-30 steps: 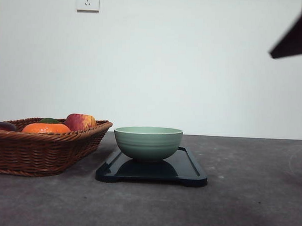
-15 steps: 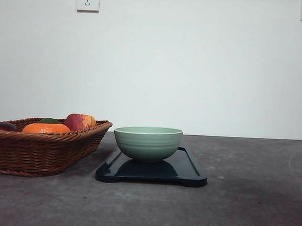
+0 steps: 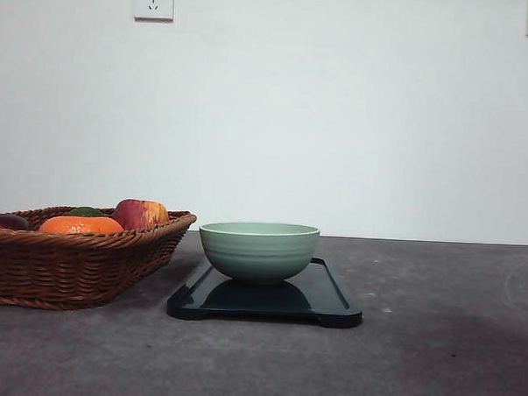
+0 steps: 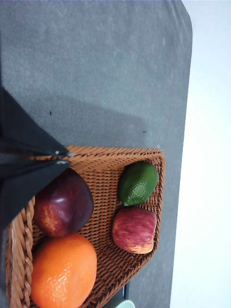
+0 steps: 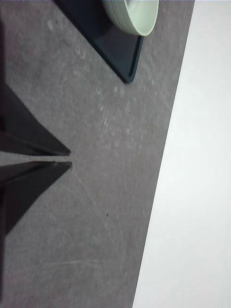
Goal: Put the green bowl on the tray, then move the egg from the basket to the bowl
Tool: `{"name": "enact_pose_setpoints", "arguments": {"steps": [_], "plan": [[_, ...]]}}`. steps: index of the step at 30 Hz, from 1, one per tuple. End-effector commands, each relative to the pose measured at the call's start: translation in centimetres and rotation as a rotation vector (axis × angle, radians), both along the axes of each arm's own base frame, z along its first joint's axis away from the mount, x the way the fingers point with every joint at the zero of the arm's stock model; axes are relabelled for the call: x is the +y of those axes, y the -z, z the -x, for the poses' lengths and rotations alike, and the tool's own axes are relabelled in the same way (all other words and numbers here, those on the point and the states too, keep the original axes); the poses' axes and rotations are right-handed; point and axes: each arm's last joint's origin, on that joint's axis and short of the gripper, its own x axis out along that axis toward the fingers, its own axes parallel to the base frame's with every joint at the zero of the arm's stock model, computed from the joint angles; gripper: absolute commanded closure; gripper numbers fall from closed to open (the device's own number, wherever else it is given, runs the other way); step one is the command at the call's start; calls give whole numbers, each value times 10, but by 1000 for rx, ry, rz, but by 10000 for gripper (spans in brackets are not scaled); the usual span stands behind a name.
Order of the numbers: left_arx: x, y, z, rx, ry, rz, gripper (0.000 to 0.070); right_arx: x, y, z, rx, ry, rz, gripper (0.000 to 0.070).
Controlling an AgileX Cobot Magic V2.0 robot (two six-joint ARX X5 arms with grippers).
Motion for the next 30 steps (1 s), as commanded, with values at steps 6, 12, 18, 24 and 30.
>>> {"name": "enact_pose_setpoints", "arguments": {"steps": [6,12,18,24,30], "plan": [[0,7,-1,22,3,-15,700,-1,0,0,-7,17,-22,687],[0,7,-1,22,3,-15,700,-1,0,0,-9,17,-22,687],[0,7,-1,22,4,-15,700,-1,0,0,-9,17,-22,687],[0,7,-1,22,3,-15,700,-1,0,0,-9,17,-22,687],[0,7,-1,22,3,-15,700,-1,0,0,-9,17,-22,687]]}}
